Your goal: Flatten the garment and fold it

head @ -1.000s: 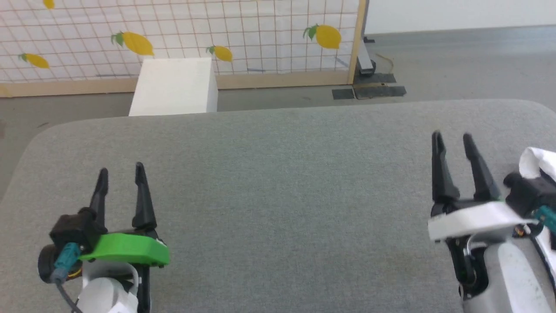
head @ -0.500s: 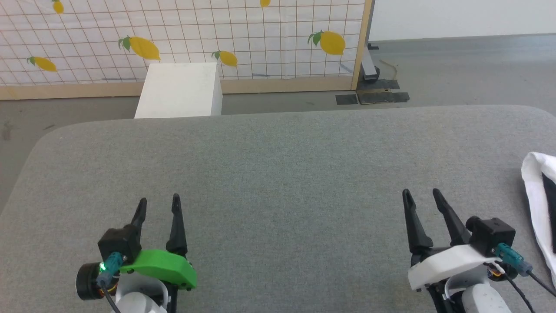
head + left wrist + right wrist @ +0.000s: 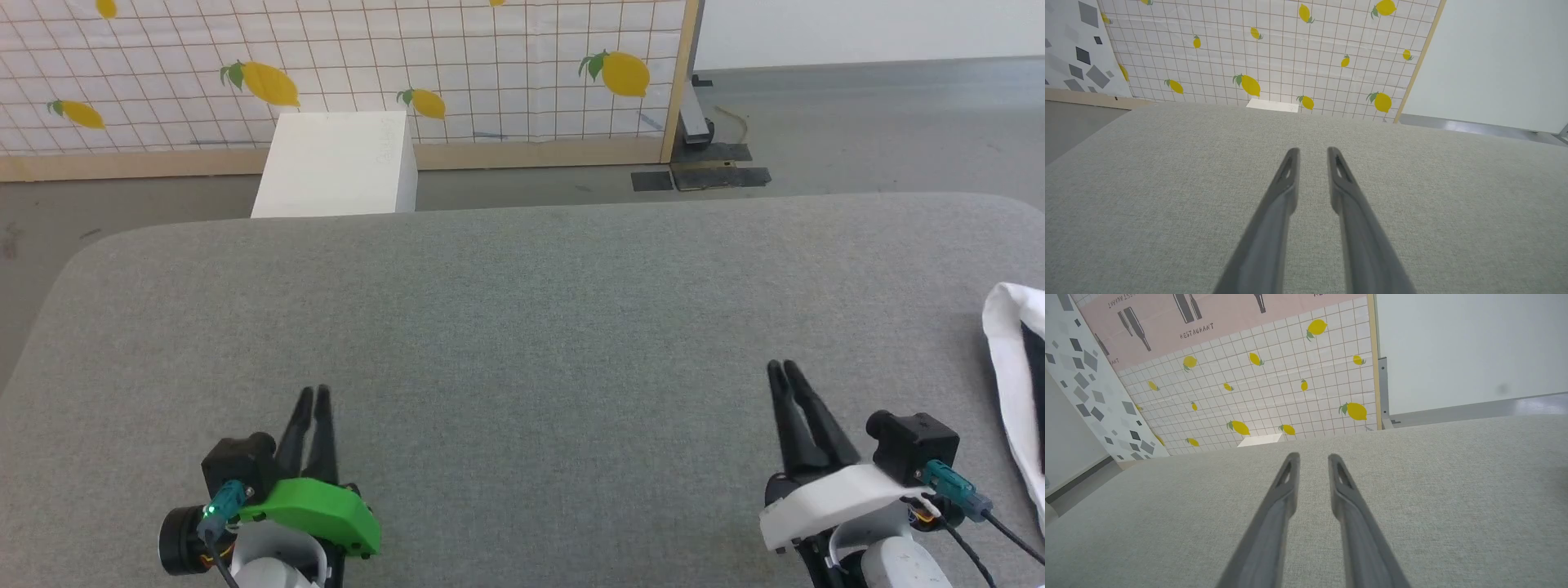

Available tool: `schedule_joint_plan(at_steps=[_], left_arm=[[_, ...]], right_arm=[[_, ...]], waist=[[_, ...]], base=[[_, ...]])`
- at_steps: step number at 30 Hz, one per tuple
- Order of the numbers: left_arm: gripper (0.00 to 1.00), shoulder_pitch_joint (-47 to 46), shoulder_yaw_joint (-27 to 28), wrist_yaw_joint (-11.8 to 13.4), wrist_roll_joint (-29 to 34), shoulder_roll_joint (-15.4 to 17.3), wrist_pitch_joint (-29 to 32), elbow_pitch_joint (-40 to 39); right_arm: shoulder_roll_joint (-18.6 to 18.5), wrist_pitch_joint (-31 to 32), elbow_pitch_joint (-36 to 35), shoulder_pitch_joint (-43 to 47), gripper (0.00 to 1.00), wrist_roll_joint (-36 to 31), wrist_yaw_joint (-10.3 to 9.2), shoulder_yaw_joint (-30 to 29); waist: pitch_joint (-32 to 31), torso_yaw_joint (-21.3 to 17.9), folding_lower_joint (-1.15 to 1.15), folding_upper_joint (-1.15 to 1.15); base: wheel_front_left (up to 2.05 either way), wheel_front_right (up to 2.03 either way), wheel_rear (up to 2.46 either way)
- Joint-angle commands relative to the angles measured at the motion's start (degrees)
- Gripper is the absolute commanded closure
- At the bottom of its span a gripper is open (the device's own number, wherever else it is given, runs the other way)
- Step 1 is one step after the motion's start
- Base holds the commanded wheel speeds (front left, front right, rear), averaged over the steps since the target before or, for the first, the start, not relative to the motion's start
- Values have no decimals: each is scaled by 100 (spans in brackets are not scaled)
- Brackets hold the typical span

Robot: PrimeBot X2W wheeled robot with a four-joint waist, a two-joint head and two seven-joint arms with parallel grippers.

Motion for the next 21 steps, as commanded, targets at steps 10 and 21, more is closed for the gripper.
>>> schedule_joint_plan(at_steps=[10,21], left_arm=[[100,40,42,-15,115,-23,103,-123],[100,89,95,-33,258,-52,228,-275]], right_arm=[[0,101,-125,40,100,-111,-1,-26],[1,225,-280,89,100,-248,-1,-57]], waist=[[1,10,0,0],[2,24,0,0]], base=[[0,0,0],[0,0,0]])
